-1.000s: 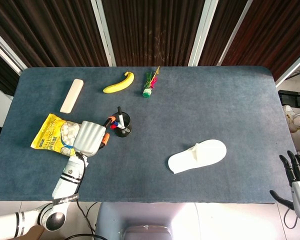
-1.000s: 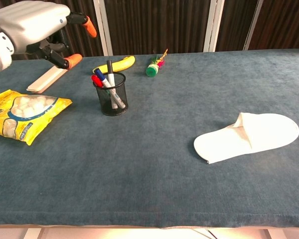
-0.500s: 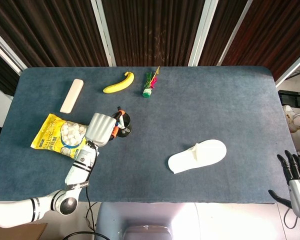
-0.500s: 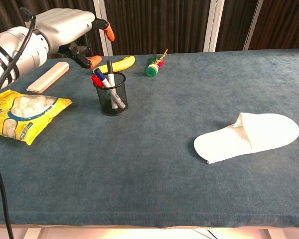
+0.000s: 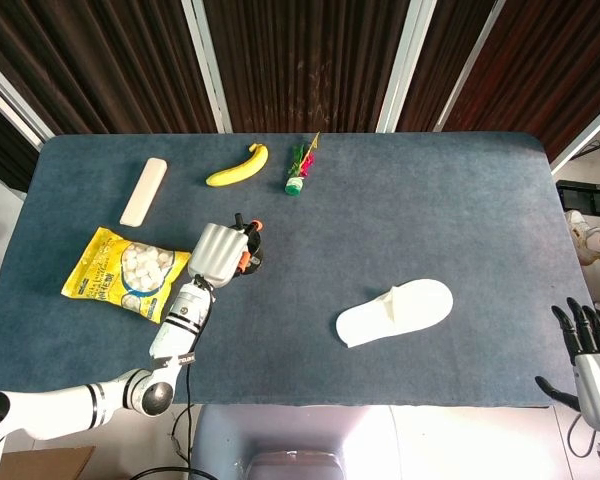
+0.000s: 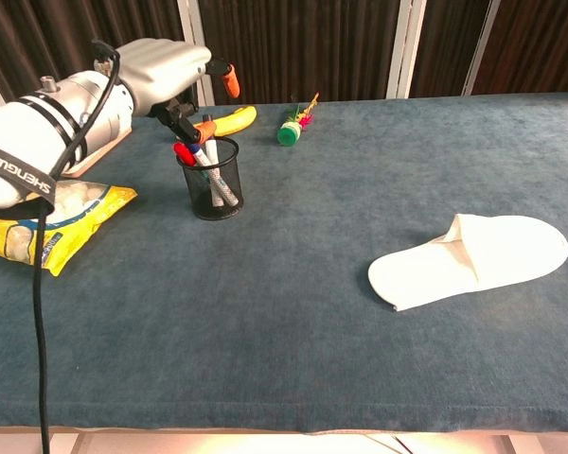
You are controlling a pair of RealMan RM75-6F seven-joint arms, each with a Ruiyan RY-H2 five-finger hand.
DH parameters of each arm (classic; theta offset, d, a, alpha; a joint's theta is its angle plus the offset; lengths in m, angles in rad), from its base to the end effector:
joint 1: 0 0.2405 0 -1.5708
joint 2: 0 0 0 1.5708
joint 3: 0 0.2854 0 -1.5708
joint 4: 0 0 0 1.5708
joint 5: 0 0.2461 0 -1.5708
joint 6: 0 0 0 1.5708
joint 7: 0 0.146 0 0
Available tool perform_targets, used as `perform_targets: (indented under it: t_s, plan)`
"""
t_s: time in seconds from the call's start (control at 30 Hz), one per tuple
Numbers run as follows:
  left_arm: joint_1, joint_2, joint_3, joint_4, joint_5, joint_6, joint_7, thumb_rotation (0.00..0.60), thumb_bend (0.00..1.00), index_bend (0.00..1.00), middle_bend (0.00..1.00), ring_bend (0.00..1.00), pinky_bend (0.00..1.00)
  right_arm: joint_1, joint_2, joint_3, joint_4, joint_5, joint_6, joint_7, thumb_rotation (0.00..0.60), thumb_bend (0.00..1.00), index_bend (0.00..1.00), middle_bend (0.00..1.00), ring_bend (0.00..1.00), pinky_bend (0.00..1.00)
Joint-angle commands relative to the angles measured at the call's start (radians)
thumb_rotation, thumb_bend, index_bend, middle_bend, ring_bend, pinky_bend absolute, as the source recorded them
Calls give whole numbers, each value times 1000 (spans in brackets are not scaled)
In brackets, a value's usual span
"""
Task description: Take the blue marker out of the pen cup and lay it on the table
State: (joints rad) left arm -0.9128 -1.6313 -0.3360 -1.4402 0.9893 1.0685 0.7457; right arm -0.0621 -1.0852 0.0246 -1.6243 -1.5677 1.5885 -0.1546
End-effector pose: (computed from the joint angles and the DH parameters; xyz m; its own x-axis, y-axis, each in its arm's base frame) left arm -0.0733 0.4241 -0.0353 0.5933 -0.0540 0.8032 0.7337 -0.3742 -0.5671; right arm -0.3618 -0.1297 0.1560 0.5548 0.0071 0.8320 -0.8307 0.0599 0.5534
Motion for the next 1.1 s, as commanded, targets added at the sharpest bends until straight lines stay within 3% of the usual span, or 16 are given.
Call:
perform_targets:
  t_s: [0.03,1.1]
  plan:
    - [-13,-19,3,21,-12,11,11,600,412,303,1000,1000,1000,0,1,0,0,1,-1,1,600,236,181,105,61,168]
    - [-54,-75,42,140,-67,35,51,600,402,379,1000,1000,1000,10,7,-3,-4,9,-15,6,600,236,181,105,62,168]
